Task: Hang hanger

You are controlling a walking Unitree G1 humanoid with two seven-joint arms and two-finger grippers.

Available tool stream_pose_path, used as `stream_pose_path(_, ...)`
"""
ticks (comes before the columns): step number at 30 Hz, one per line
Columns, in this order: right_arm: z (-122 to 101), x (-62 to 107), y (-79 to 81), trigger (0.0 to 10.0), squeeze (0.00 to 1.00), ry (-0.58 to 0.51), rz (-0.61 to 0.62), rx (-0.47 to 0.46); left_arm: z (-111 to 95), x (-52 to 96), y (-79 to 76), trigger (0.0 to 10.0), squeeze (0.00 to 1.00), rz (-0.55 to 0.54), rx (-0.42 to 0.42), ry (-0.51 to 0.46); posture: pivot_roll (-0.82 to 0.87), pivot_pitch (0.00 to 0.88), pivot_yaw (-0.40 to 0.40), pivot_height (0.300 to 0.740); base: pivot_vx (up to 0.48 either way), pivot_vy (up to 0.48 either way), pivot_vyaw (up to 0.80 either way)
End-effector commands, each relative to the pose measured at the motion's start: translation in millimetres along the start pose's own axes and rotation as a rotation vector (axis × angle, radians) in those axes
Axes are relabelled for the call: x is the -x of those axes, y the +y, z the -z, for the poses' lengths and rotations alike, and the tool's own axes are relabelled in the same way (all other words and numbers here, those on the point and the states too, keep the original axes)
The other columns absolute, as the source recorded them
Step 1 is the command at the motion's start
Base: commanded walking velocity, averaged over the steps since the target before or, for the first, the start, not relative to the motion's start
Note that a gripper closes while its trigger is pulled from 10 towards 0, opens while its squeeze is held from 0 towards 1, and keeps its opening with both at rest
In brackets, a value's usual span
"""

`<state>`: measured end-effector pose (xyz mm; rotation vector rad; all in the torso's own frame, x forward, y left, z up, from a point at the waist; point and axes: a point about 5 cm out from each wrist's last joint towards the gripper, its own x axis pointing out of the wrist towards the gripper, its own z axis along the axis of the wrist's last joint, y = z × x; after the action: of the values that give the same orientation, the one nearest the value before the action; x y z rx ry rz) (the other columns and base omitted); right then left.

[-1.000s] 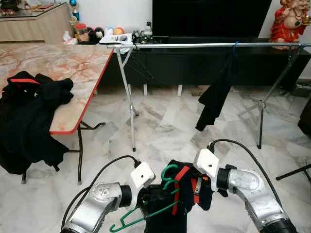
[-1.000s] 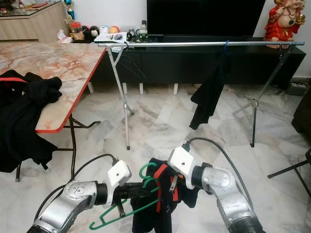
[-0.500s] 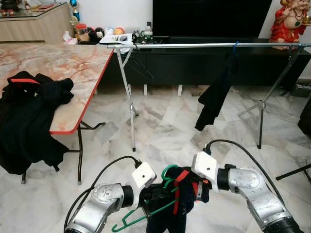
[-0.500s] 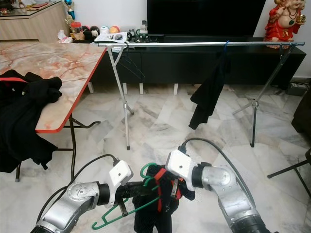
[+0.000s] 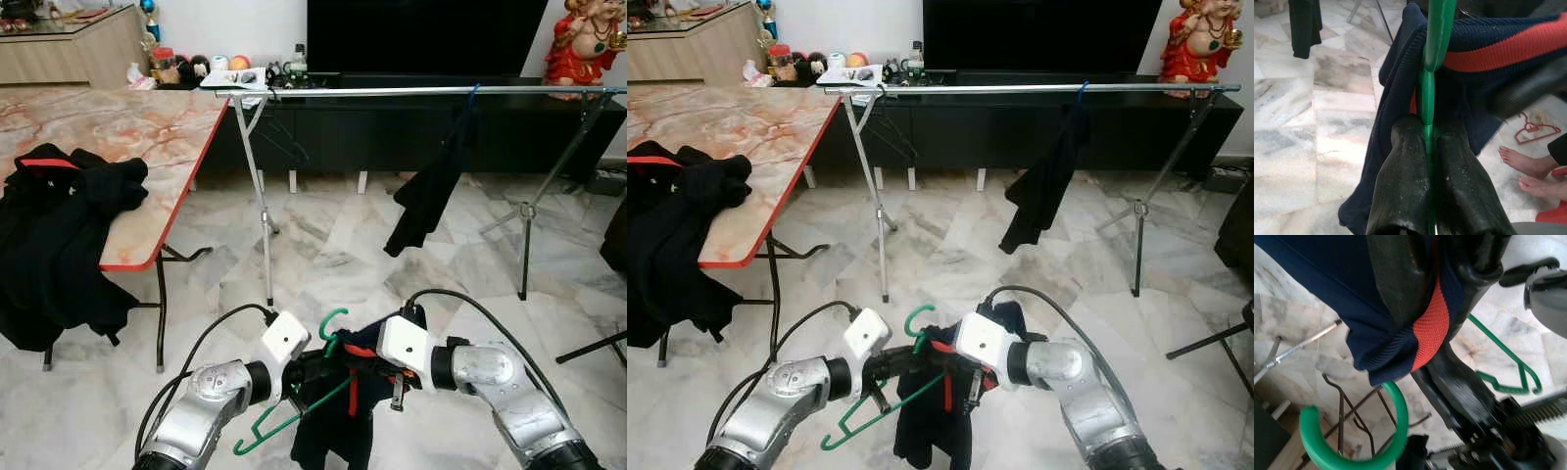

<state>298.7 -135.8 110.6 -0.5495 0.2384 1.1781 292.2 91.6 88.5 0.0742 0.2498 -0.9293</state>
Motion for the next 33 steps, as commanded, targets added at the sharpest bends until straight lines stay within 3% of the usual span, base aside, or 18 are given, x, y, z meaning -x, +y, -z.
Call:
stream_pose_path(1, -6.8, -1.0, 2.7, 10.0, 1.00, -0.031, -0.016, 0.011, -9.0, -0.8, 4.5, 10.0, 0.00, -0.013, -0.009, -0.043, 0.12, 0.064, 0.008, 0.740, 0.000, 0.000, 0.00)
stream_pose_path(10, -2.8, -2.2, 2.7, 10.0, 1.00, 0.013, -0.003, 0.028, -7.9, -2.2, 4.4, 10.0, 0.00, -0.017, 0.005, -0.052, 0.12, 0.064, 0.008, 0.740, 0.000, 0.000, 0.00)
stream_pose_path(12, 4.0, -2.8, 2.7, 10.0, 0.99, 0.077, 0.000, 0.055, -7.9, -2.5, 4.1, 10.0, 0.00, -0.015, 0.008, -0.053, 0.11, 0.062, 0.008, 0.740, 0.000, 0.000, 0.00)
stream_pose_path(13, 7.0, -2.9, 2.8, 10.0, 0.94, 0.102, 0.000, 0.064, -7.8, -2.5, 4.1, 10.0, 0.00, -0.015, 0.008, -0.053, 0.11, 0.062, 0.008, 0.740, 0.000, 0.000, 0.00)
stream_pose_path(14, 10.0, -2.9, 3.1, 10.0, 0.78, 0.124, -0.003, 0.067, -7.9, -2.6, 3.8, 10.0, 0.00, -0.013, 0.009, -0.054, 0.11, 0.062, 0.008, 0.740, 0.000, 0.000, 0.00)
stream_pose_path(15, 10.0, -2.9, 3.1, 10.0, 0.78, 0.124, -0.003, 0.067, -7.9, -2.6, 3.8, 10.0, 0.00, -0.013, 0.009, -0.054, 0.11, 0.062, 0.008, 0.740, 0.000, 0.000, 0.00)
stream_pose_path(17, 14.3, -2.7, 4.0, 10.0, 0.64, 0.159, -0.011, 0.076, -7.8, -2.8, 3.6, 10.0, 0.00, -0.010, 0.009, -0.054, 0.11, 0.062, 0.008, 0.740, 0.000, 0.000, 0.00)
stream_pose_path(18, 17.1, -2.0, 5.0, 10.0, 0.46, 0.183, -0.021, 0.083, -7.8, -2.9, 3.6, 10.0, 0.00, -0.010, 0.010, -0.055, 0.11, 0.061, 0.008, 0.740, 0.000, 0.000, 0.00)
stream_pose_path(22, 19.9, -1.3, 6.1, 10.0, 0.52, 0.206, -0.029, 0.088, -7.4, -3.0, 3.6, 10.0, 0.00, -0.010, 0.012, -0.055, 0.11, 0.061, 0.008, 0.740, 0.000, 0.000, 0.00)
stream_pose_path(23, 19.4, -0.9, 6.8, 10.0, 0.83, 0.200, -0.035, 0.081, -7.3, -2.9, 3.7, 10.0, 0.00, -0.010, 0.012, -0.054, 0.11, 0.061, 0.008, 0.740, 0.000, 0.000, 0.00)
stream_pose_path(24, 19.1, -0.6, 7.7, 10.0, 1.00, 0.195, -0.041, 0.073, -7.1, -2.9, 3.7, 10.0, 0.00, -0.009, 0.013, -0.054, 0.11, 0.061, 0.008, 0.740, 0.000, 0.000, 0.00)
stream_pose_path(33, 16.5, 4.2, 9.2, 10.0, 1.00, 0.183, -0.062, 0.072, -5.6, -2.5, 2.5, 10.0, 0.00, 0.006, 0.018, -0.048, 0.11, 0.061, 0.009, 0.740, 0.000, 0.000, 0.00)
